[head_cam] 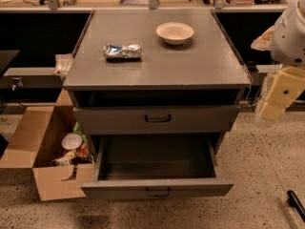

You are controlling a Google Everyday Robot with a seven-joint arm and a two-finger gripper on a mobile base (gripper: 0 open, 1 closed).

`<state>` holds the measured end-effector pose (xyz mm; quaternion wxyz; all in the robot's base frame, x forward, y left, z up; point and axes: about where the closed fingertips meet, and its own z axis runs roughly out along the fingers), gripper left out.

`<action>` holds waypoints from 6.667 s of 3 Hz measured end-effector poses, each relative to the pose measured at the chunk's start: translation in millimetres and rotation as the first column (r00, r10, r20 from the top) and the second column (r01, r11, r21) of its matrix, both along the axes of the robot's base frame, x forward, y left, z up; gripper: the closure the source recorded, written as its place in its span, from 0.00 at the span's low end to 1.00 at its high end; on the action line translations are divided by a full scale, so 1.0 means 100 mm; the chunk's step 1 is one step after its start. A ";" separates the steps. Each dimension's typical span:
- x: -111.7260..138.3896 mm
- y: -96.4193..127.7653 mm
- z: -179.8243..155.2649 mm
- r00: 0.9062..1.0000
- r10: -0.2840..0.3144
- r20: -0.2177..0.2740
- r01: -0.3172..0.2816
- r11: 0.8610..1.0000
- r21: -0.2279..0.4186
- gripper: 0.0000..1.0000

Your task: Close middle drawer

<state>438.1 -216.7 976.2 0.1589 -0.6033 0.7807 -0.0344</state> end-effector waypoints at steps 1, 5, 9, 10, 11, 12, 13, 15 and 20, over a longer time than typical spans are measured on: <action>0.00 0.00 0.00 1.000 0.000 0.000 0.000 1.000 0.000 0.00; -0.14 -0.02 -1.32 0.975 -0.057 -0.213 0.075 0.994 0.075 0.00; -0.32 -0.15 -2.71 0.926 -0.117 -0.360 0.130 0.991 0.013 0.00; -0.38 -0.16 -3.21 0.922 -0.121 -0.367 0.153 0.986 0.059 0.00; -0.44 -0.14 -3.79 0.914 -0.131 -0.383 0.178 0.980 0.091 0.00; -0.48 -0.09 -4.34 0.897 -0.126 -0.425 0.188 0.976 0.109 0.18; -0.46 -0.13 -4.66 0.879 -0.110 -0.465 0.194 0.971 0.137 0.41; -0.44 -0.12 -4.98 0.860 -0.140 -0.491 0.236 0.962 0.139 0.88; 0.30 -0.11 -6.22 0.807 -0.475 -0.351 0.577 0.760 0.299 1.00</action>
Offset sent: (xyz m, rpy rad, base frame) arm -0.0041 -0.0093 -0.0536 0.1044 0.0683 -0.0979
